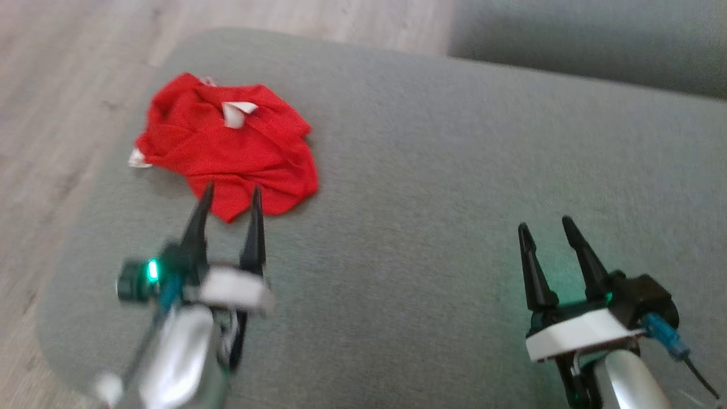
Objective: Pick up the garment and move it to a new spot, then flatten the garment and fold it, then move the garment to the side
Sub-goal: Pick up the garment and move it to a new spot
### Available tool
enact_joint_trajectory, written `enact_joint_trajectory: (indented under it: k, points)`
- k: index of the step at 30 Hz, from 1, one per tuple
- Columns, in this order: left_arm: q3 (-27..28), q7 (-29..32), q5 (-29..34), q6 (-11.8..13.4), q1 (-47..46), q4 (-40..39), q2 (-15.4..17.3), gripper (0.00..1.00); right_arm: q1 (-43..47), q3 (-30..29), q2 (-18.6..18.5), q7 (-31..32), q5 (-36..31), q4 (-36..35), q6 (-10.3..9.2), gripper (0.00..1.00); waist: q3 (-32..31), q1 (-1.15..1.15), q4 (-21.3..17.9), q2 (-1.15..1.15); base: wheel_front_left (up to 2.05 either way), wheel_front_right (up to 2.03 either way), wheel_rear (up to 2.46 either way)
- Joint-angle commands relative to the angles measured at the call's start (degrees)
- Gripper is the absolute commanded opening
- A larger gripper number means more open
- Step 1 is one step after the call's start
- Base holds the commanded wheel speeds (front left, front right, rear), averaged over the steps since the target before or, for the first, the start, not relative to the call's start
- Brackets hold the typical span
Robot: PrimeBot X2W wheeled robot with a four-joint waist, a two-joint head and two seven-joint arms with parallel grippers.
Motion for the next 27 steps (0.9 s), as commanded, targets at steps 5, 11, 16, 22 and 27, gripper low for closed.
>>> enact_joint_trajectory:
  k: [5,11,16,22,27]
  points:
    - [3.2,6.8,-1.9,-2.7,-15.9,8.5,2.8,1.00,-4.2,1.2,-0.2,-0.6,-1.0,-1.9,-0.04,1.00,7.3,-0.01,-6.4,0.00,0.00,0.00,0.00]
    - [5.1,16.0,-4.4,-3.9,-26.1,18.5,5.0,1.00,-6.5,1.5,-0.2,-0.6,-1.3,-2.2,-0.04,1.00,11.1,-0.01,-9.6,0.00,0.00,0.00,0.00]
    - [5.5,19.8,-3.9,-1.7,-30.3,25.9,7.3,1.00,-7.4,1.6,-0.2,-0.6,-1.2,-2.4,-0.04,1.00,12.9,-0.01,-11.3,0.00,0.00,0.00,0.00]
    - [5.9,20.8,-4.8,-0.9,-32.1,32.1,7.4,0.92,-7.7,1.7,-0.2,-0.6,-0.9,-2.3,-0.04,1.00,13.1,-0.01,-12.0,0.00,0.00,0.00,0.00]
    - [6.1,18.7,-6.2,-3.1,-32.7,34.7,6.7,0.00,-7.8,1.4,-0.2,-0.6,-1.1,-1.8,-0.04,1.00,12.1,-0.01,-11.9,0.00,0.00,0.00,0.00]
